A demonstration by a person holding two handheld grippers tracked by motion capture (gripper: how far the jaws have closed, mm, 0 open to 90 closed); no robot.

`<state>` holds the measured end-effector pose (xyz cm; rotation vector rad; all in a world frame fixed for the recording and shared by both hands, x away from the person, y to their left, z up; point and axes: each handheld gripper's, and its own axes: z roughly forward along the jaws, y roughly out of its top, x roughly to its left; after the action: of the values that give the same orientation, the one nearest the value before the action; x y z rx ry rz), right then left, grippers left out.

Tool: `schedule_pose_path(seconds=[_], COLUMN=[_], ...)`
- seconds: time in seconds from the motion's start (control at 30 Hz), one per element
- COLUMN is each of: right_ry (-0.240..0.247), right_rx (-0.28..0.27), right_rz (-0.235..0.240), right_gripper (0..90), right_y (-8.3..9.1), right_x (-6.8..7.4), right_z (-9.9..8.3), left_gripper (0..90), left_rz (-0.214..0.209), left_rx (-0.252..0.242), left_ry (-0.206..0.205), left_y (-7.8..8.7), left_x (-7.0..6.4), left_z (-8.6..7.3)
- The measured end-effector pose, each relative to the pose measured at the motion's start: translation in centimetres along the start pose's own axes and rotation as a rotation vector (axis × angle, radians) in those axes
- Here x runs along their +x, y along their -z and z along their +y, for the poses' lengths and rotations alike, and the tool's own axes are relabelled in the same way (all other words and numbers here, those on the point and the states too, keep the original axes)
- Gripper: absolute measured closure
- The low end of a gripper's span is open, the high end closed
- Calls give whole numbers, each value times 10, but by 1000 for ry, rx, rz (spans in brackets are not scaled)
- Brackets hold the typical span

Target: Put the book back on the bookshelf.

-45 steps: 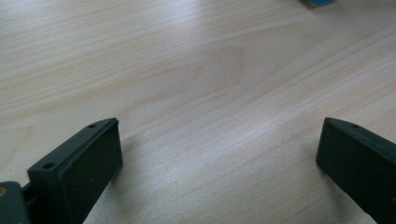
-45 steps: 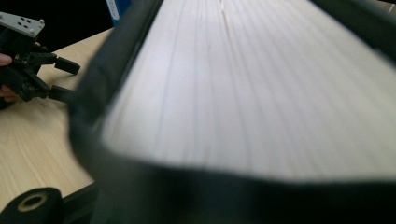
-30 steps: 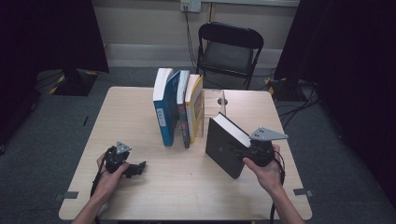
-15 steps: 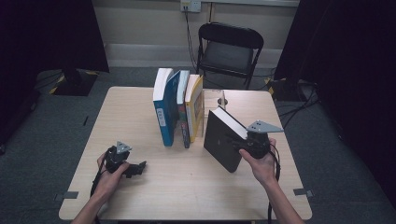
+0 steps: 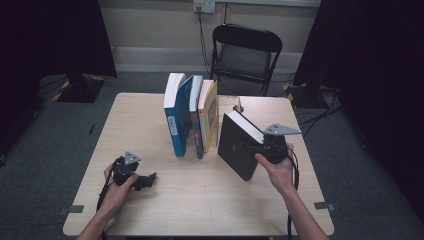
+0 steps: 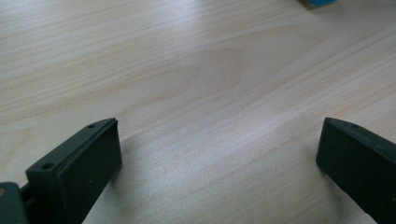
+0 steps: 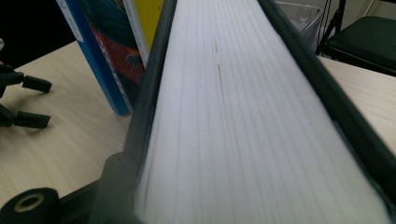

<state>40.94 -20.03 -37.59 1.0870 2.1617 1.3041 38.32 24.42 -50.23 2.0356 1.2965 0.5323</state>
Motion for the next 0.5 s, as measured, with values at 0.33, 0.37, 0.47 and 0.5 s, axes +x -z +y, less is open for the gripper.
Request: schedule_pose_path(seconds=[0.33, 0.37, 0.47, 0.5], right_ry=[24, 25, 24, 20], right_rx=[132, 148, 230, 264], right_rz=[21, 19, 22, 24], right_gripper=[489, 489, 488, 488], right_y=[14, 14, 12, 11], right_x=[6, 6, 6, 5], right_z=[27, 29, 40, 44], left_gripper=[0, 0, 0, 0], left_rz=[0, 0, 0, 0], left_rx=[1, 1, 1, 1], left_ry=[1, 2, 1, 1], left_y=[0, 0, 0, 0], left_x=[0, 0, 0, 0], left_z=[0, 0, 0, 0])
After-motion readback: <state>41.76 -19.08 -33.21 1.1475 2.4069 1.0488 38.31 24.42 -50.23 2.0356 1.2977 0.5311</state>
